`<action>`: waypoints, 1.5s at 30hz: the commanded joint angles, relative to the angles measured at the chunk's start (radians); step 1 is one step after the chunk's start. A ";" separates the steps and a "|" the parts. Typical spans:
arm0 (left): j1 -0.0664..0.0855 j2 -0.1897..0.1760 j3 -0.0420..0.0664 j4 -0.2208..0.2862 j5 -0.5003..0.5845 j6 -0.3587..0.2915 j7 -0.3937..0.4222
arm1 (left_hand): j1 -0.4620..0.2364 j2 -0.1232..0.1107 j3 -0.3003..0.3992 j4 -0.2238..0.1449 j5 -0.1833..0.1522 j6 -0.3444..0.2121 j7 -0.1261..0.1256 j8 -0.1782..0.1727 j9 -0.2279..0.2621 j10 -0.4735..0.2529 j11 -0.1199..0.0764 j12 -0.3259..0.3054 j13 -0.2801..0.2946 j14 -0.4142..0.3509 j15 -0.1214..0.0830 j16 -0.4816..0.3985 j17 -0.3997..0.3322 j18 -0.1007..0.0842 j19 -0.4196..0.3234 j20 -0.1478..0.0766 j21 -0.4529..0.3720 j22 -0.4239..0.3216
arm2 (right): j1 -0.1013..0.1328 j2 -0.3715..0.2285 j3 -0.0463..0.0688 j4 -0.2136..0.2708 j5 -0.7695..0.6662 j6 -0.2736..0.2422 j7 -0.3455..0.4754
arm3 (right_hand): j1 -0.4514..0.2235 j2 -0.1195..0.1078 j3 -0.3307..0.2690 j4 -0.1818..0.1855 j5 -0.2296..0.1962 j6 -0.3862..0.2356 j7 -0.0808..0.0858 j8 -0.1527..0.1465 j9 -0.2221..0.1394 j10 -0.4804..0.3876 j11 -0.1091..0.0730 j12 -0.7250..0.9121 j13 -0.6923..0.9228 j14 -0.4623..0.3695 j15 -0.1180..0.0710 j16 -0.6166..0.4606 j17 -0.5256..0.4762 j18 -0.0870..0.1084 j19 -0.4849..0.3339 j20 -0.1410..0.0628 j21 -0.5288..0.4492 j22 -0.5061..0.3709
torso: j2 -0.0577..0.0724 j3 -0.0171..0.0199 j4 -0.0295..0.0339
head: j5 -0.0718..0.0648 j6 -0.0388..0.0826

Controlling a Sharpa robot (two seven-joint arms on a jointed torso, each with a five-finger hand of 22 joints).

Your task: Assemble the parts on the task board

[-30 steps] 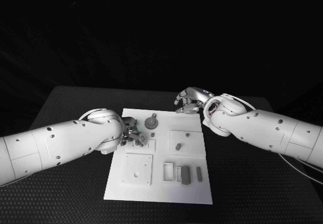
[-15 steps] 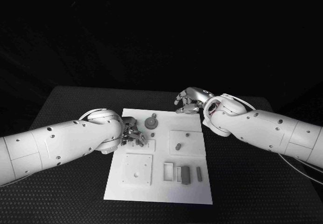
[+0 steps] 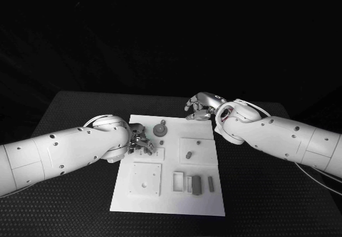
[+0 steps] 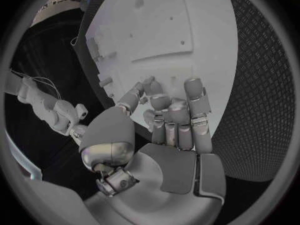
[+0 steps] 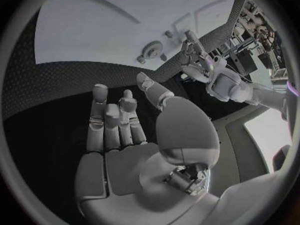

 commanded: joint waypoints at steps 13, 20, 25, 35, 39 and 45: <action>0.000 0.002 0.000 0.003 0.004 0.008 0.005 | -0.008 -0.005 -0.009 -0.003 -0.006 -0.009 0.000 0.004 -0.001 -0.007 0.001 -0.003 -0.001 0.001 -0.008 0.004 -0.001 0.001 0.002 0.001 -0.005 0.017 | -0.001 -0.001 0.000 0.001 -0.001 0.007 0.010 | 0.000 -0.002 -0.005 -0.002 0.000 0.002 0.007 -0.003 -0.001 -0.005 0.001 -0.003 -0.002 0.000 -0.006 -0.004 -0.001 0.015 -0.006 0.002 -0.005 0.016 | 0.000 -0.0005 0.0004 | 0.000 -0.003; 0.000 0.001 0.000 0.004 0.006 0.017 0.004 | -0.009 -0.003 -0.011 -0.003 -0.006 -0.010 0.000 0.004 -0.001 -0.007 0.001 -0.003 -0.001 0.001 -0.008 0.004 -0.001 0.001 0.002 0.001 -0.005 0.017 | -0.001 -0.001 0.000 0.001 -0.001 0.007 0.010 | 0.000 -0.002 -0.005 -0.002 0.000 0.002 0.007 -0.003 -0.001 -0.005 0.001 -0.003 -0.002 -0.001 -0.006 -0.004 -0.001 0.015 -0.006 0.002 -0.005 0.016 | 0.000 -0.0005 0.0000 | 0.000 -0.004; 0.000 0.002 0.000 0.006 0.008 0.014 0.005 | -0.011 -0.003 -0.012 -0.003 -0.006 -0.010 0.000 0.004 -0.001 -0.007 0.001 -0.003 -0.002 0.001 -0.008 0.004 -0.001 0.001 0.002 0.001 -0.005 0.017 | -0.001 0.000 0.000 0.001 -0.001 0.010 0.009 | 0.000 -0.002 -0.005 -0.002 0.000 0.002 0.007 -0.003 -0.001 -0.005 0.001 -0.003 -0.002 -0.001 -0.006 -0.004 -0.001 0.015 -0.006 0.002 -0.005 0.016 | 0.000 -0.0003 -0.0004 | 0.000 -0.003; 0.000 0.002 0.000 0.005 0.019 -0.002 0.001 | -0.024 -0.007 -0.020 0.003 -0.007 -0.020 0.003 -0.001 -0.006 -0.010 0.003 -0.004 -0.003 -0.001 -0.007 0.003 -0.002 0.002 0.001 0.001 -0.008 0.016 | -0.001 0.000 0.000 0.001 -0.001 0.009 0.009 | -0.004 -0.007 -0.006 -0.001 0.000 -0.001 0.008 -0.004 -0.002 -0.006 0.002 -0.003 -0.002 -0.001 -0.006 -0.004 -0.001 0.015 -0.007 0.003 -0.005 0.017 | 0.000 -0.0006 0.0001 | -0.001 -0.005; 0.000 0.003 0.000 0.005 0.021 -0.007 0.000 | -0.039 -0.006 -0.022 0.016 0.002 -0.022 0.004 -0.002 -0.009 -0.012 0.004 -0.004 -0.003 -0.002 -0.007 0.002 -0.002 0.002 0.000 0.000 -0.010 0.015 | -0.001 0.000 0.000 0.001 -0.001 0.010 0.008 | -0.005 -0.009 -0.007 -0.001 0.000 -0.005 0.009 -0.007 -0.003 -0.008 0.003 -0.004 -0.003 -0.002 -0.005 -0.005 -0.002 0.015 -0.008 0.003 -0.006 0.016 | 0.000 -0.0004 0.0000 | -0.001 -0.004; 0.000 0.002 0.000 0.005 0.022 -0.006 -0.004 | -0.041 -0.009 -0.021 0.019 0.005 -0.022 0.004 -0.001 -0.010 -0.012 0.004 -0.004 -0.003 -0.002 -0.007 0.002 -0.002 0.003 0.001 -0.001 -0.011 0.016 | -0.001 0.001 0.000 0.000 -0.001 0.009 0.008 | -0.005 -0.011 -0.007 -0.001 0.000 -0.007 0.010 -0.008 -0.004 -0.008 0.003 -0.004 -0.003 -0.003 -0.004 -0.005 -0.002 0.015 -0.008 0.004 -0.007 0.016 | 0.000 -0.0011 -0.0002 | -0.001 -0.004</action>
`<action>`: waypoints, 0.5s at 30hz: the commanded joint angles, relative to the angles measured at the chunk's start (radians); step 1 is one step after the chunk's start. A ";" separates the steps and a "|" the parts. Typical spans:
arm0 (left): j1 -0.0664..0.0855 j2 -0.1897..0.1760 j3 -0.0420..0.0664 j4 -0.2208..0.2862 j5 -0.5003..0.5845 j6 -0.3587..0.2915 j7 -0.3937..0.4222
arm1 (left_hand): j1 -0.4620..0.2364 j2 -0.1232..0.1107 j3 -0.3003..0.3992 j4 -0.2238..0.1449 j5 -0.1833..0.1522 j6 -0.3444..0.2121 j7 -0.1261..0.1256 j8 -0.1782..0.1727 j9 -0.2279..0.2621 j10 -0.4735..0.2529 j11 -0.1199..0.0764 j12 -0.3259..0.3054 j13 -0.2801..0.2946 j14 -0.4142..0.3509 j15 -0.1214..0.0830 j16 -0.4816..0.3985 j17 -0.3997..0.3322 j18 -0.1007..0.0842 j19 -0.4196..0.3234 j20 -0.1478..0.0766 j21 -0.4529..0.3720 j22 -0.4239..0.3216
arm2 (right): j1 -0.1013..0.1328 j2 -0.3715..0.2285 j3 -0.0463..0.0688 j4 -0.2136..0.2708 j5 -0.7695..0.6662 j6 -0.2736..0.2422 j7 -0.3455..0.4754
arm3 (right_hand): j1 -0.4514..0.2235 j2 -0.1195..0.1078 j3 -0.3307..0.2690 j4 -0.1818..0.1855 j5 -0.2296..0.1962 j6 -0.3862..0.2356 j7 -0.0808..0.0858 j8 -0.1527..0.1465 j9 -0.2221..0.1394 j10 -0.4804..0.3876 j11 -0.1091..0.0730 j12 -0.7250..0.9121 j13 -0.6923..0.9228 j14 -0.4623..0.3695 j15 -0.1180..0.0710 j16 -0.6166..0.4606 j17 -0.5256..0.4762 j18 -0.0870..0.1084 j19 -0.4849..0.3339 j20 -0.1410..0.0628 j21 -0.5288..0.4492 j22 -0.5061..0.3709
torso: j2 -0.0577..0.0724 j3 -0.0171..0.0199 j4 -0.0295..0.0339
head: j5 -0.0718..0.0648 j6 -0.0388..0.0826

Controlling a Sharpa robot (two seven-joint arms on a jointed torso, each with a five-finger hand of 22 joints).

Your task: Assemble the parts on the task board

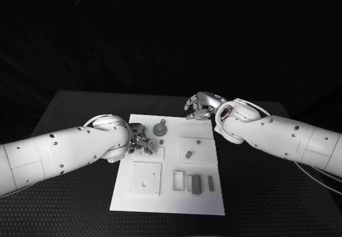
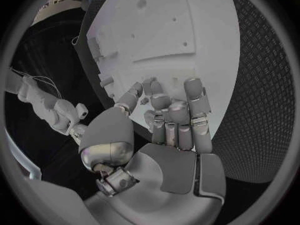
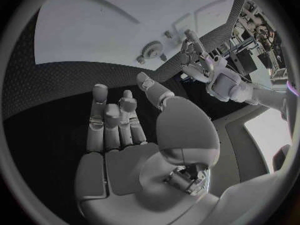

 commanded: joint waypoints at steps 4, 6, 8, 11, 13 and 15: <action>0.000 0.000 0.000 0.000 0.010 0.001 -0.005 | 0.003 0.005 0.008 0.003 0.005 -0.007 0.000 0.000 -0.002 -0.008 0.000 -0.003 -0.001 -0.002 -0.004 0.003 -0.001 0.004 0.001 -0.001 -0.003 0.016 | 0.000 0.000 0.000 0.001 -0.003 0.009 0.006 | -0.002 -0.007 -0.006 -0.001 0.000 -0.004 0.006 -0.004 -0.002 -0.005 0.000 -0.004 -0.001 0.001 -0.008 -0.005 -0.001 0.015 -0.004 0.000 -0.005 0.016 | 0.000 0.0001 -0.0001 | 0.001 0.000; 0.000 -0.001 0.000 -0.001 0.010 0.007 -0.007 | 0.005 0.007 0.009 0.003 0.006 -0.007 0.000 0.000 -0.002 -0.008 -0.001 -0.003 -0.001 -0.001 -0.004 0.003 -0.001 0.003 0.002 -0.001 -0.003 0.016 | 0.000 0.000 0.000 0.001 -0.003 0.010 0.006 | -0.002 -0.007 -0.006 -0.001 0.000 -0.004 0.006 -0.004 -0.002 -0.005 0.000 -0.004 -0.001 0.001 -0.008 -0.005 -0.001 0.015 -0.004 0.000 -0.005 0.016 | 0.000 0.0003 0.0005 | 0.001 0.000; 0.000 -0.001 0.000 -0.002 0.010 0.011 -0.010 | 0.005 0.008 0.009 0.003 0.007 -0.006 0.000 0.000 -0.002 -0.008 -0.001 -0.002 -0.001 -0.001 -0.004 0.003 -0.001 0.003 0.002 -0.001 -0.003 0.016 | 0.000 0.000 0.000 0.002 -0.003 0.010 0.006 | -0.002 -0.007 -0.006 0.000 0.000 -0.004 0.006 -0.004 -0.002 -0.005 0.000 -0.004 -0.001 0.001 -0.008 -0.005 -0.001 0.015 -0.004 0.000 -0.005 0.016 | 0.000 0.0003 0.0008 | 0.001 0.000; 0.000 -0.001 0.000 -0.002 0.010 0.018 -0.015 | 0.004 0.012 0.010 0.005 0.008 -0.006 0.000 0.001 -0.002 -0.008 0.000 -0.002 -0.001 -0.001 -0.004 0.003 0.000 0.003 0.002 -0.001 -0.003 0.016 | 0.000 0.000 0.000 0.002 -0.003 0.010 0.006 | -0.002 -0.007 -0.006 0.000 0.000 -0.004 0.006 -0.004 -0.002 -0.005 0.000 -0.004 -0.001 0.001 -0.007 -0.005 -0.001 0.015 -0.004 0.000 -0.006 0.016 | 0.000 0.0003 0.0008 | 0.001 0.000; 0.000 -0.001 0.000 -0.003 0.010 0.021 -0.019 | 0.003 0.017 0.011 0.006 0.009 -0.007 0.000 0.001 -0.003 -0.008 0.000 -0.002 -0.001 -0.001 -0.004 0.003 0.000 0.003 0.002 0.000 -0.004 0.016 | 0.000 -0.001 0.000 0.002 -0.003 0.010 0.006 | -0.002 -0.007 -0.006 0.000 0.000 -0.004 0.006 -0.004 -0.002 -0.005 0.000 -0.004 -0.001 0.001 -0.007 -0.005 -0.001 0.015 -0.004 0.000 -0.006 0.016 | 0.000 0.0003 0.0001 | 0.002 0.000; 0.000 -0.002 0.000 -0.003 0.010 0.023 -0.021 | 0.003 0.022 0.011 0.007 0.011 -0.006 0.000 0.001 -0.003 -0.008 0.000 -0.002 0.000 -0.001 -0.004 0.004 0.000 0.003 0.002 0.000 -0.004 0.017 | 0.000 -0.001 0.000 0.002 -0.003 0.010 0.006 | -0.002 -0.007 -0.006 0.000 0.000 -0.005 0.006 -0.004 -0.002 -0.005 0.000 -0.004 -0.001 0.001 -0.007 -0.005 -0.001 0.015 -0.004 0.000 -0.006 0.016 | 0.000 0.0001 0.0000 | 0.002 0.000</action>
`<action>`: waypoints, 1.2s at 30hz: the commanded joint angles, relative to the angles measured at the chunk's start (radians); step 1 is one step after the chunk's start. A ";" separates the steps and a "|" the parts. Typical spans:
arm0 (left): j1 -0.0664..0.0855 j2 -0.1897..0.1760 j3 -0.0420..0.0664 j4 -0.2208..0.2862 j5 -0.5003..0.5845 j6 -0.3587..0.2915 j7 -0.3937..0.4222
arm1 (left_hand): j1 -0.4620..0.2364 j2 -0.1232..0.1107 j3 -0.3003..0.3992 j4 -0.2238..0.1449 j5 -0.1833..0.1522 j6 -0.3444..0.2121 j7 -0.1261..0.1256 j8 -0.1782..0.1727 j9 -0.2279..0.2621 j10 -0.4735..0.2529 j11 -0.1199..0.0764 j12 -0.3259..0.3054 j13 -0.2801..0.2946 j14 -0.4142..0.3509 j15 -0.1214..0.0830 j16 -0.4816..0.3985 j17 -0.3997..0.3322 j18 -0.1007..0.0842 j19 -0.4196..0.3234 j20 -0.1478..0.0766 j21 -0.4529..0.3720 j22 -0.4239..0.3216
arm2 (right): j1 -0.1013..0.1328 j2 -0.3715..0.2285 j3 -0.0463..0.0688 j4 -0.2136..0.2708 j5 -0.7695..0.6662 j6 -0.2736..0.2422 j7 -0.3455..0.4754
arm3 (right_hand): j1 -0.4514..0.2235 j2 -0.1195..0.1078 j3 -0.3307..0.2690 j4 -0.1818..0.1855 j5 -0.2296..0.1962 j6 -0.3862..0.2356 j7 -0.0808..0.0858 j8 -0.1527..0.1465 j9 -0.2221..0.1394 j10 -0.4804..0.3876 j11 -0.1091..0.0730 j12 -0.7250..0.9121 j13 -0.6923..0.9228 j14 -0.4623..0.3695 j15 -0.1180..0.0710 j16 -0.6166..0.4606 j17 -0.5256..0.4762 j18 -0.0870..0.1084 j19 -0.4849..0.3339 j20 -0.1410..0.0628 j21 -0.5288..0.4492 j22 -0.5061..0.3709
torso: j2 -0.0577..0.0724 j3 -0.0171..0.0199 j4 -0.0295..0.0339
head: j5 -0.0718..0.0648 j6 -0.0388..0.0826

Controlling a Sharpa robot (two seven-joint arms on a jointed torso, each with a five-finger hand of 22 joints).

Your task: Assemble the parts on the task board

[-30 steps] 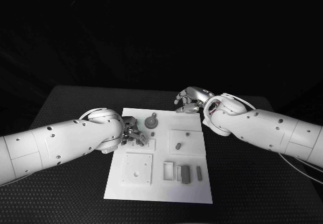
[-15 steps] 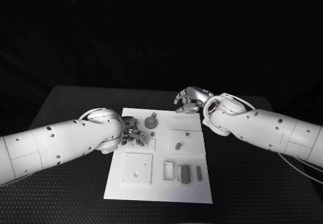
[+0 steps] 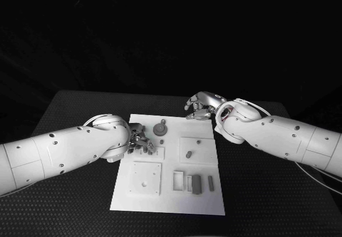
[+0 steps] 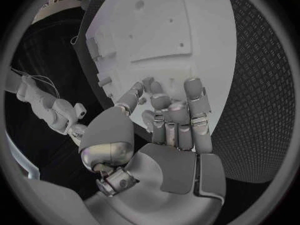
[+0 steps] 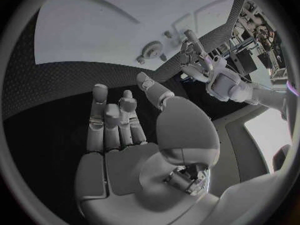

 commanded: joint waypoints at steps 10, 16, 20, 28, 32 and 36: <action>0.000 0.000 0.000 0.000 0.007 0.020 -0.014 | 0.008 0.033 0.004 -0.007 0.035 -0.005 0.002 0.004 -0.003 -0.008 0.000 0.000 0.000 -0.001 -0.003 0.006 0.001 0.002 0.002 0.000 -0.002 0.019 | 0.000 -0.001 0.000 0.002 -0.003 0.011 0.006 | -0.003 -0.006 -0.006 0.000 0.000 -0.004 0.006 -0.004 -0.001 -0.005 0.000 -0.004 -0.002 0.001 -0.007 -0.005 -0.001 0.015 -0.004 0.000 -0.006 0.016 | 0.000 0.0004 0.0000 | 0.001 0.000; 0.000 0.000 0.000 0.000 0.008 0.014 -0.009 | 0.000 0.026 -0.002 -0.005 0.033 -0.005 0.002 0.004 -0.005 -0.008 0.000 0.001 0.000 -0.001 -0.003 0.006 0.001 0.001 0.002 0.001 -0.002 0.019 | 0.000 -0.001 0.000 0.001 -0.003 0.010 0.006 | -0.003 -0.006 -0.006 0.000 0.000 -0.004 0.006 -0.004 -0.001 -0.005 0.001 -0.004 -0.002 0.001 -0.007 -0.005 -0.001 0.015 -0.004 0.000 -0.006 0.016 | 0.000 0.0003 -0.0005 | 0.001 0.000; 0.000 -0.003 0.001 0.001 0.013 0.000 -0.003 | -0.010 0.017 -0.006 0.001 0.012 -0.005 0.001 0.005 -0.006 -0.008 0.000 0.000 -0.001 -0.001 -0.003 0.005 0.000 0.002 0.002 0.000 -0.003 0.019 | 0.000 -0.001 0.000 0.000 -0.003 0.010 0.006 | -0.003 -0.006 -0.005 0.000 0.000 -0.004 0.006 -0.004 -0.001 -0.005 0.001 -0.004 -0.002 0.001 -0.007 -0.005 -0.001 0.015 -0.004 0.000 -0.006 0.016 | 0.000 0.0001 -0.0006 | 0.001 0.000; 0.000 -0.026 0.045 0.015 0.055 -0.011 0.004 | -0.042 -0.005 -0.026 0.013 -0.047 -0.008 0.001 0.006 -0.009 -0.011 -0.001 0.000 -0.002 -0.003 -0.005 0.004 -0.001 0.004 -0.001 -0.001 -0.007 0.017 | 0.000 -0.002 0.000 0.000 -0.002 0.008 0.006 | -0.003 -0.007 -0.006 0.000 0.000 -0.004 0.006 -0.004 -0.001 -0.005 0.001 -0.004 -0.002 0.001 -0.007 -0.005 -0.001 0.015 -0.004 0.000 -0.006 0.016 | -0.001 -0.0005 0.0011 | 0.001 0.007; 0.001 -0.046 0.092 0.025 0.063 -0.018 0.000 | -0.044 -0.004 -0.028 0.013 -0.047 -0.008 0.001 0.007 -0.009 -0.011 -0.001 0.000 -0.002 -0.003 -0.005 0.004 -0.001 0.004 -0.001 -0.001 -0.007 0.017 | 0.000 -0.002 0.000 -0.004 -0.001 0.007 0.006 | -0.004 -0.007 -0.006 0.000 0.000 -0.004 0.006 -0.004 -0.001 -0.005 0.001 -0.004 -0.002 0.001 -0.007 -0.005 -0.001 0.015 -0.004 0.000 -0.006 0.016 | -0.002 0.0005 0.0012 | 0.003 0.015; 0.013 -0.052 0.113 -0.005 0.081 -0.026 0.002 | -0.045 0.000 -0.031 0.010 -0.047 -0.017 0.003 0.003 -0.011 -0.019 0.001 -0.006 -0.004 -0.010 -0.005 -0.002 -0.004 0.005 -0.009 -0.002 -0.013 0.015 | 0.000 -0.003 0.000 -0.007 0.000 0.007 0.007 | -0.004 -0.007 -0.006 0.000 0.000 -0.004 0.007 -0.004 -0.001 -0.005 0.001 -0.004 -0.002 0.001 -0.007 -0.005 -0.001 0.015 -0.004 0.000 -0.006 0.016 | -0.001 0.0000 0.0003 | 0.005 0.024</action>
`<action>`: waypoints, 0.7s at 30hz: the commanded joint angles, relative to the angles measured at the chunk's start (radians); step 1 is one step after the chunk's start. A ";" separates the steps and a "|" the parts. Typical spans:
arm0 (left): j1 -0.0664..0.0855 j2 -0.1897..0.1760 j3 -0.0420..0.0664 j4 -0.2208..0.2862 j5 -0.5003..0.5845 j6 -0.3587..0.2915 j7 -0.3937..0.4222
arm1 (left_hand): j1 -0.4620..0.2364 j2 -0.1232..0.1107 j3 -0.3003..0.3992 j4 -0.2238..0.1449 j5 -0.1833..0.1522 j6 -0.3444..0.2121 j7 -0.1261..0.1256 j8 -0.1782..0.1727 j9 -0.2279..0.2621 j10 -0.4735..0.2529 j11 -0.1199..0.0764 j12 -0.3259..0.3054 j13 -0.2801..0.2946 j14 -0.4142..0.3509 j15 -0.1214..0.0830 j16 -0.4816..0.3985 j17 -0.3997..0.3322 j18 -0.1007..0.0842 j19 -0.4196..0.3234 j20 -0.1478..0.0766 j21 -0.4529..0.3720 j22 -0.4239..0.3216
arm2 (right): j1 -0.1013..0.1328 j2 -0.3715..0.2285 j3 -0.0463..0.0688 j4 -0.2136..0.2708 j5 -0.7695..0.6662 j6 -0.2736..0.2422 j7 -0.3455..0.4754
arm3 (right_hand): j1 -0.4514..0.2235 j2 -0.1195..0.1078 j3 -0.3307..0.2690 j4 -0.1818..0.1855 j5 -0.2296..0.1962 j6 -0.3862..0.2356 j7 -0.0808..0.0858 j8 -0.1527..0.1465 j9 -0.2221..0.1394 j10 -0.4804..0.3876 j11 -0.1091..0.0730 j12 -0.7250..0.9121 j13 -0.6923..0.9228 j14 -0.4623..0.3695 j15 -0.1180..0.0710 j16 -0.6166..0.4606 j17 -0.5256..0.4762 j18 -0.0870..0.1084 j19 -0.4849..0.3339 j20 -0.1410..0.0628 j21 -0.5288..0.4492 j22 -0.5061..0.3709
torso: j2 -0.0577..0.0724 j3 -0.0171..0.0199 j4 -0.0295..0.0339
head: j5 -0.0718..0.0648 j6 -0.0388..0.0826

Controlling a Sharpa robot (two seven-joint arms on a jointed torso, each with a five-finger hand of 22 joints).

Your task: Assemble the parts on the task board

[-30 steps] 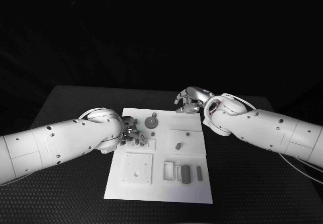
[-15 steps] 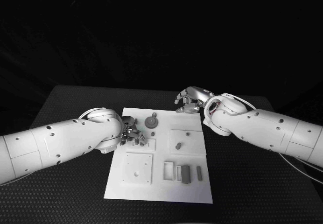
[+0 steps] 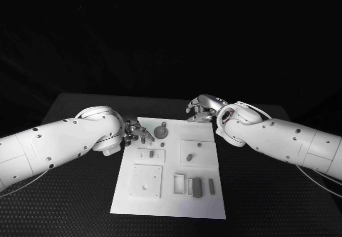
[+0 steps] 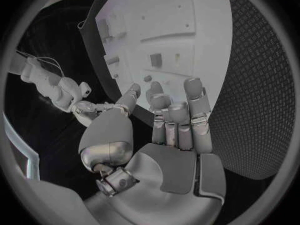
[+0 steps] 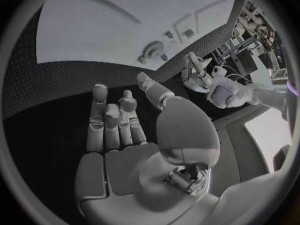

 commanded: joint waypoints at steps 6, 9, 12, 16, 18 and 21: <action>0.036 0.032 0.008 -0.147 0.047 -0.012 0.016 | 0.000 0.018 -0.010 -0.019 0.003 -0.061 0.018 -0.013 -0.005 -0.051 0.014 -0.023 -0.007 -0.031 0.003 -0.024 -0.015 0.010 -0.037 -0.008 -0.033 0.010 | 0.000 0.002 0.000 -0.008 0.000 0.004 0.006 | -0.006 -0.008 -0.006 0.001 0.000 -0.004 0.007 -0.005 -0.002 -0.005 0.001 -0.004 -0.001 -0.001 -0.005 -0.005 -0.001 0.015 -0.004 0.001 -0.006 0.016 | 0.002 0.0007 -0.0014 | 0.004 0.016; 0.042 0.052 0.008 -0.203 0.042 -0.012 0.021 | 0.005 0.023 -0.010 -0.025 0.009 -0.069 0.022 -0.016 -0.006 -0.061 0.018 -0.026 -0.007 -0.037 0.007 -0.029 -0.018 0.008 -0.043 -0.007 -0.038 0.009 | 0.000 0.005 0.000 -0.012 0.001 0.004 0.007 | -0.009 -0.008 -0.007 0.003 0.000 -0.005 0.007 -0.005 -0.002 -0.005 0.002 -0.004 -0.001 -0.001 -0.005 -0.005 -0.001 0.015 -0.004 0.001 -0.006 0.016 | 0.003 0.0012 -0.0024 | 0.005 0.019; 0.044 0.084 0.008 -0.249 -0.014 -0.018 0.027 | 0.003 0.021 -0.012 -0.027 0.013 -0.107 0.032 -0.037 -0.018 -0.063 0.027 -0.025 -0.007 -0.038 0.013 -0.030 -0.020 0.006 -0.043 -0.007 -0.041 0.009 | 0.000 0.007 0.000 -0.017 0.002 0.004 0.008 | -0.010 -0.009 -0.007 0.003 0.000 -0.006 0.008 -0.006 -0.002 -0.005 0.002 -0.003 -0.001 -0.001 -0.005 -0.005 -0.002 0.015 -0.004 0.001 -0.006 0.016 | 0.003 0.0009 -0.0013 | 0.002 0.019; 0.044 0.137 0.008 -0.320 -0.076 0.011 0.018 | -0.011 0.006 -0.018 -0.023 0.006 -0.120 0.038 -0.046 -0.027 -0.065 0.033 -0.023 -0.008 -0.039 0.019 -0.030 -0.021 0.005 -0.044 -0.007 -0.044 0.009 | 0.000 0.013 0.000 -0.019 0.004 0.002 0.010 | -0.012 -0.009 -0.007 0.004 0.000 -0.007 0.008 -0.006 -0.002 -0.005 0.002 -0.003 -0.001 -0.001 -0.004 -0.005 -0.002 0.015 -0.004 0.001 -0.006 0.016 | 0.001 0.0005 0.0004 | 0.002 0.019; 0.044 0.163 0.007 -0.355 -0.094 0.019 0.018 | -0.023 0.003 -0.024 -0.020 -0.005 -0.137 0.044 -0.058 -0.037 -0.069 0.039 -0.023 -0.008 -0.042 0.024 -0.031 -0.021 0.004 -0.047 -0.007 -0.048 0.009 | 0.000 0.015 0.000 -0.020 0.006 0.000 0.011 | -0.014 -0.010 -0.007 0.005 0.000 -0.008 0.008 -0.007 -0.003 -0.005 0.002 -0.003 -0.002 -0.001 -0.004 -0.005 -0.002 0.015 -0.004 0.001 -0.007 0.016 | 0.003 0.0006 -0.0022 | 0.005 0.021; 0.042 0.192 0.007 -0.395 -0.100 0.033 0.021 | -0.033 0.002 -0.030 -0.021 -0.011 -0.155 0.051 -0.071 -0.049 -0.074 0.045 -0.022 -0.007 -0.046 0.030 -0.031 -0.022 0.004 -0.050 -0.006 -0.052 0.009 | 0.000 0.019 0.000 -0.023 0.007 0.000 0.011 | -0.017 -0.011 -0.006 0.005 0.000 -0.017 0.010 -0.012 -0.005 -0.006 0.004 -0.003 -0.002 -0.001 -0.003 -0.005 -0.002 0.015 -0.003 0.001 -0.007 0.016 | 0.004 -0.0001 -0.0040 | 0.005 0.021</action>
